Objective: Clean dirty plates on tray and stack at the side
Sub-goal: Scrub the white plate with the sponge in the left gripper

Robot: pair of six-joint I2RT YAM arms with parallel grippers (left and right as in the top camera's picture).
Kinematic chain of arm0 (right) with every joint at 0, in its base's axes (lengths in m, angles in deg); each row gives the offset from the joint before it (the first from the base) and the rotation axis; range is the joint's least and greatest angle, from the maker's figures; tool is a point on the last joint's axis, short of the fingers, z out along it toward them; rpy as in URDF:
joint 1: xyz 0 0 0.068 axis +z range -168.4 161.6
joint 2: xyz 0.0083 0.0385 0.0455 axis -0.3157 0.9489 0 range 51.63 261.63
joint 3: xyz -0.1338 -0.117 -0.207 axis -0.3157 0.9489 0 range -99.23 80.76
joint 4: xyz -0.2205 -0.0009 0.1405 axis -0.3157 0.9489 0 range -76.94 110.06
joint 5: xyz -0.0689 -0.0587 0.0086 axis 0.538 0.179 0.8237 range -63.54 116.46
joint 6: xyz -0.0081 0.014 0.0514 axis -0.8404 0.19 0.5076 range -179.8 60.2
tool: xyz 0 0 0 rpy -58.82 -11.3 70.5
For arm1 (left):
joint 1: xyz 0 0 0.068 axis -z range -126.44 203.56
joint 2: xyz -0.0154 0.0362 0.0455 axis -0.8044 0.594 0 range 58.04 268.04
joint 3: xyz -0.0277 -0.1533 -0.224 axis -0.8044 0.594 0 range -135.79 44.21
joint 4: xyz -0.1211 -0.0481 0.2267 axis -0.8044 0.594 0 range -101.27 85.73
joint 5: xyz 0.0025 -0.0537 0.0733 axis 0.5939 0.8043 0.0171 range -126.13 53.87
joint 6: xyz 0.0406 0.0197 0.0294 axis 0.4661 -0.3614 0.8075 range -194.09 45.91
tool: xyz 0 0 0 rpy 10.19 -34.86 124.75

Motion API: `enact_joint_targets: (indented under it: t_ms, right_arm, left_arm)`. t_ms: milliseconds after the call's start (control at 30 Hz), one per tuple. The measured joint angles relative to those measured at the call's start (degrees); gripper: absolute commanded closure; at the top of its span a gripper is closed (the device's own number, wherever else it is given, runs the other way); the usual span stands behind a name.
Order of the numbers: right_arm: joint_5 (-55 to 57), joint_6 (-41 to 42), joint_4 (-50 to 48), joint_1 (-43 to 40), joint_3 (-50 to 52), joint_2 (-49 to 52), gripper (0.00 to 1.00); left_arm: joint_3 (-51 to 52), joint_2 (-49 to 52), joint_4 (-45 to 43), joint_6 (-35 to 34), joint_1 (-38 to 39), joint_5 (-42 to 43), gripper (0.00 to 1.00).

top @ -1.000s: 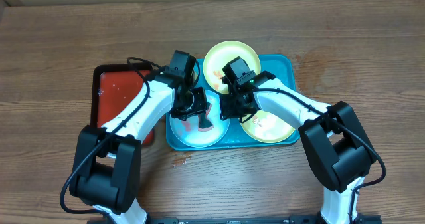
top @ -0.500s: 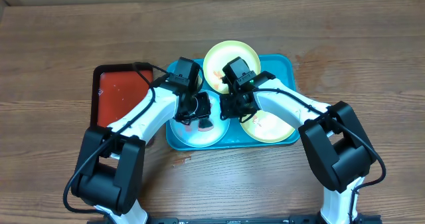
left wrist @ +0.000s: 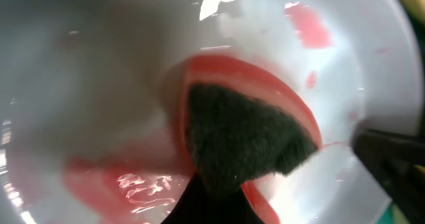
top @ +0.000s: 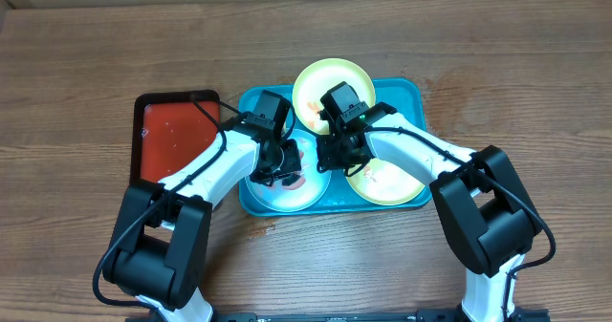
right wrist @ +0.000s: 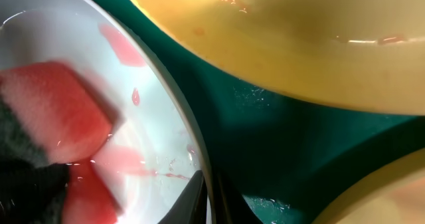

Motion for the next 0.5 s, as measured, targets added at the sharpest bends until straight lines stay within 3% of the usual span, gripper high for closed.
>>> enact_joint_targets:
  t_ms: [333,500]
  right_arm:
    - [-0.46,0.02,-0.15,0.11,0.0,0.0,0.92]
    - [-0.44,0.0,-0.15,0.11,0.0,0.0,0.92]
  left_arm:
    - [-2.21,-0.02,10.38,0.02,-3.93,-13.77,0.96]
    - [-4.39,0.0,9.11,0.04,-4.7,-13.6,0.96]
